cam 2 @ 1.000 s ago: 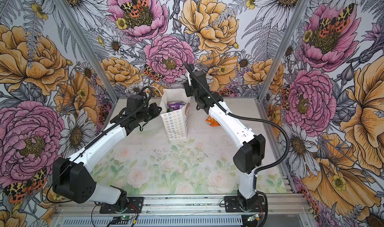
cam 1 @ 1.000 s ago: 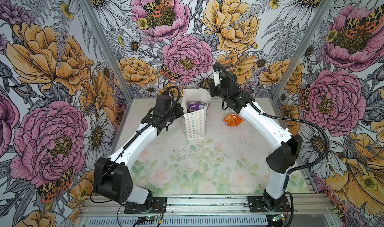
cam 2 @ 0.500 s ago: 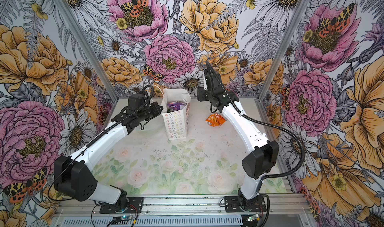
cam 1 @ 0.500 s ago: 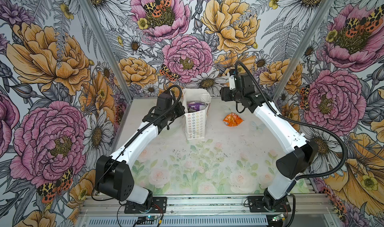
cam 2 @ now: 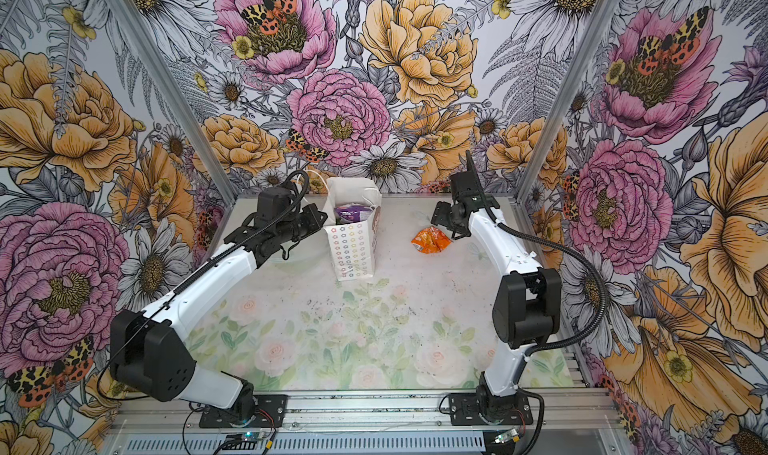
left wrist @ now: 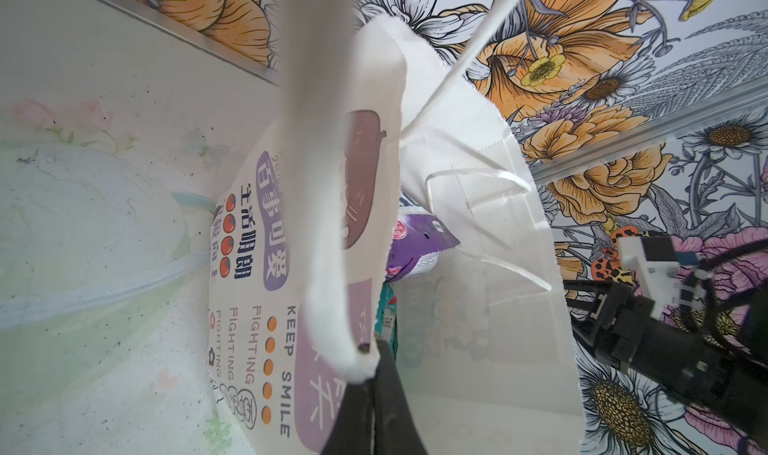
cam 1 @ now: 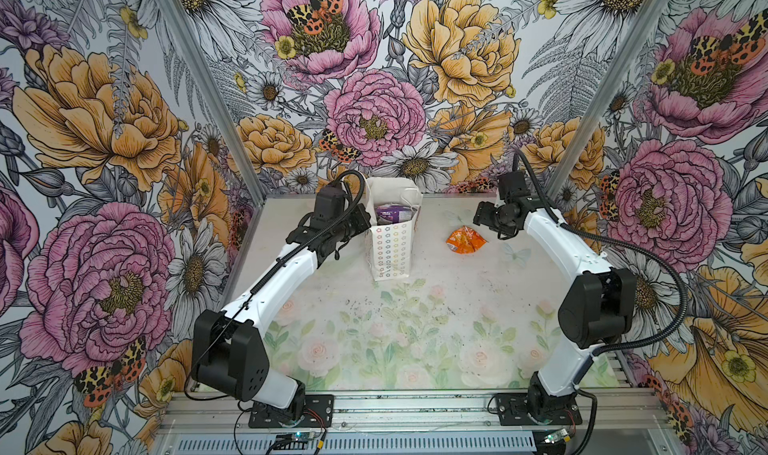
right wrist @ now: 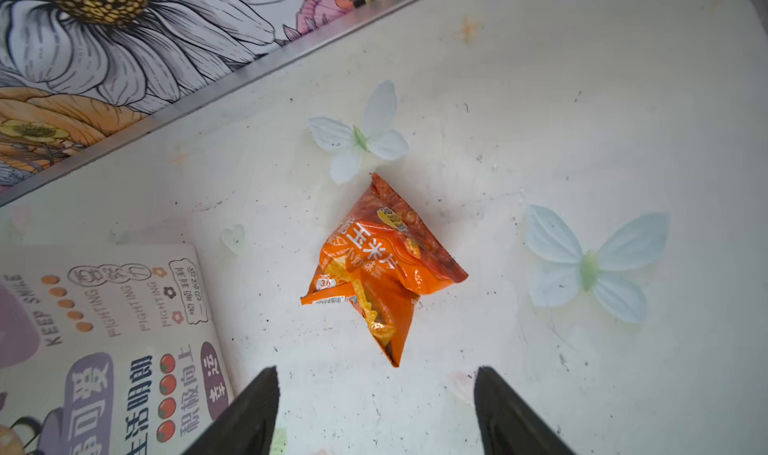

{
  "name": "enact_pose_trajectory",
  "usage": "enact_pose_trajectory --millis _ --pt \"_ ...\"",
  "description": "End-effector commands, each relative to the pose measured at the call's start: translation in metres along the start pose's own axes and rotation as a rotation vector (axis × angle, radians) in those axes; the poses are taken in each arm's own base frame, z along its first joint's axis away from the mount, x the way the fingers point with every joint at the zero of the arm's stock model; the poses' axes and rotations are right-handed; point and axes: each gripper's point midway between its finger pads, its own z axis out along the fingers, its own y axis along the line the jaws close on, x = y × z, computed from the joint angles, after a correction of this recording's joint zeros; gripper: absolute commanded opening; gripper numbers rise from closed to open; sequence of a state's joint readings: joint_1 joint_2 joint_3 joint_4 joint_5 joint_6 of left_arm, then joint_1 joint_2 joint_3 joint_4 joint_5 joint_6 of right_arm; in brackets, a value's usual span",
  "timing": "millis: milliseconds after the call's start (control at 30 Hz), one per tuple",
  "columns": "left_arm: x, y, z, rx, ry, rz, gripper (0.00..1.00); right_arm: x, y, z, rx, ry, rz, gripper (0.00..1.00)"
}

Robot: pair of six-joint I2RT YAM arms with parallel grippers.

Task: Place the snacks into the paper bag
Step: 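Move the right gripper over the orange packet on the table, then lower the right gripper and grasp the orange packet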

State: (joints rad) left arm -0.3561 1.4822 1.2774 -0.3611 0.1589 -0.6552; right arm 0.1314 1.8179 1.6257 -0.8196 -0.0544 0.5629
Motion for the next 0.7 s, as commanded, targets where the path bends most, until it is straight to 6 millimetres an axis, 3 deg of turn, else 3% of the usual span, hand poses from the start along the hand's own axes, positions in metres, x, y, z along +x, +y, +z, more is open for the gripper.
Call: enact_pose_trajectory --millis 0,367,667 --pt "0.008 -0.002 0.006 0.009 0.035 0.013 0.0 0.014 0.003 0.027 -0.034 0.086 0.086 0.74" --pt "0.01 0.004 0.003 -0.004 0.035 0.007 0.0 0.02 -0.002 0.087 -0.011 0.157 0.167 0.85" --pt "0.01 0.006 0.004 -0.009 0.035 0.002 0.0 0.027 -0.001 0.115 -0.016 0.191 0.164 0.89"
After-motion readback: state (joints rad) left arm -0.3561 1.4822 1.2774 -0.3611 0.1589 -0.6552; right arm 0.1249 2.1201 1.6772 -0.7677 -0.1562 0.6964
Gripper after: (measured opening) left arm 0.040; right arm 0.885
